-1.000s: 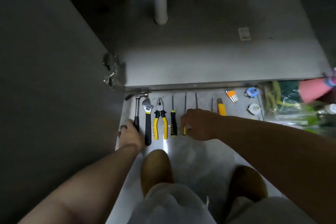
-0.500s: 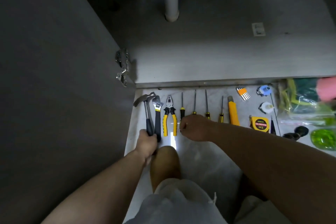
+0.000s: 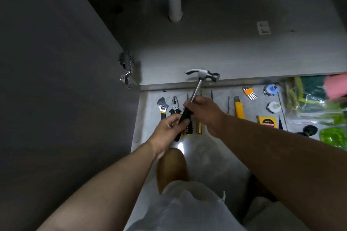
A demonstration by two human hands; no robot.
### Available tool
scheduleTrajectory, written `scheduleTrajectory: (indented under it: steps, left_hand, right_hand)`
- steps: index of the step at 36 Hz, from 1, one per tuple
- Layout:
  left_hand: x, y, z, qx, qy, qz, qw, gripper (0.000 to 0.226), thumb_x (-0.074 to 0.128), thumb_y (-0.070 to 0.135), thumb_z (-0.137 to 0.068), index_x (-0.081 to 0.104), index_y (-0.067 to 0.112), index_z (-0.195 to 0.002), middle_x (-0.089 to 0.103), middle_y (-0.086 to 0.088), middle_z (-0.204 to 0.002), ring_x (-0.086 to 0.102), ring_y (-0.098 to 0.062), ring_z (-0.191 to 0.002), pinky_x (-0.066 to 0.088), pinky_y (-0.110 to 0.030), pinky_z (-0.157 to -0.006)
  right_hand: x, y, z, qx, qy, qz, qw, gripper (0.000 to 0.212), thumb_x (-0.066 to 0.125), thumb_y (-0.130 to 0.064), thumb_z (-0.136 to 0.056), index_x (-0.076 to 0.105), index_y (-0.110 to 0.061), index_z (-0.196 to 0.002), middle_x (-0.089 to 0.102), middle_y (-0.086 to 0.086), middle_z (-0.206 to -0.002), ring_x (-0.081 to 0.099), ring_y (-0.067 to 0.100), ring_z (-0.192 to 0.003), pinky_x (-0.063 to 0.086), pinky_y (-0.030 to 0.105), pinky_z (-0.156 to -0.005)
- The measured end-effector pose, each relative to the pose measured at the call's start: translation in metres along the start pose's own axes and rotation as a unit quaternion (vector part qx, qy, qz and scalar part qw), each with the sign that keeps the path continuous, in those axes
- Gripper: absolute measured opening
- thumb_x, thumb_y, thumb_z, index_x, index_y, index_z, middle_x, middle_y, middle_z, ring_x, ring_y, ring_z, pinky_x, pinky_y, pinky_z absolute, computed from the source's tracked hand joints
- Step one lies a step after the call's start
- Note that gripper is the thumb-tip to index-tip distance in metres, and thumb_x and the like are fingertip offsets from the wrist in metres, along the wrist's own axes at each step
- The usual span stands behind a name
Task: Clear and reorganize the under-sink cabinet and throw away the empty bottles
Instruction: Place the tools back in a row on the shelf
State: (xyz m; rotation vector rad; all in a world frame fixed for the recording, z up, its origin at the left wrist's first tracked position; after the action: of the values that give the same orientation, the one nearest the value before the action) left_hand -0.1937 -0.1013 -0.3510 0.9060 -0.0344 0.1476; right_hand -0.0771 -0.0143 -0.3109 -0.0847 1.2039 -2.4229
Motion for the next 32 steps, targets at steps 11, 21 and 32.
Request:
scheduleTrajectory:
  steps: [11, 21, 32]
  left_hand:
    - [-0.078, -0.043, -0.049, -0.117, 0.273, -0.31, 0.903, 0.019, 0.064, 0.012, -0.092, 0.059, 0.017, -0.109, 0.067, -0.008, -0.109, 0.062, -0.025, -0.095, 0.052, -0.034, -0.082]
    - [-0.065, -0.037, -0.05, -0.174, 0.265, -0.371, 0.873, 0.032, 0.063, 0.014, -0.09, 0.055, 0.0, -0.118, 0.063, -0.02, -0.119, 0.062, -0.037, -0.113, 0.054, -0.044, -0.096]
    - [-0.079, -0.053, -0.04, -0.17, 0.267, -0.242, 0.917, 0.005, 0.063, 0.013, -0.094, 0.066, 0.015, -0.091, 0.071, -0.01, -0.093, 0.066, -0.027, -0.085, 0.054, -0.034, -0.076]
  right_hand:
    - [-0.031, 0.01, -0.009, 0.052, -0.047, -0.046, 0.996, 0.014, 0.051, -0.02, -0.103, 0.063, -0.017, -0.096, 0.074, 0.005, -0.109, 0.069, 0.011, -0.087, 0.052, 0.03, -0.078]
    - [-0.026, 0.028, -0.004, 0.086, -0.081, -0.055, 0.991, 0.014, 0.051, -0.017, -0.103, 0.063, -0.015, -0.097, 0.073, 0.005, -0.102, 0.068, 0.02, -0.1, 0.048, 0.03, -0.071]
    - [-0.025, 0.022, 0.003, 0.089, -0.127, -0.066, 0.986, 0.011, 0.054, -0.017, -0.102, 0.063, -0.012, -0.097, 0.069, 0.013, -0.105, 0.067, 0.023, -0.099, 0.057, 0.04, -0.084]
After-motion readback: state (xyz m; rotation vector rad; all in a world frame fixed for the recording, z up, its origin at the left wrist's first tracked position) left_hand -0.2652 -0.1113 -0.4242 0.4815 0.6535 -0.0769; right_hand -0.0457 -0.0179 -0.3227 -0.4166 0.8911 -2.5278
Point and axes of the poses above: each hand's wrist, its own z-axis away from the middle knuckle, its own x-axis out of the palm, y = z × x, the point moved 6 cm from there along -z, towards the middle knuckle
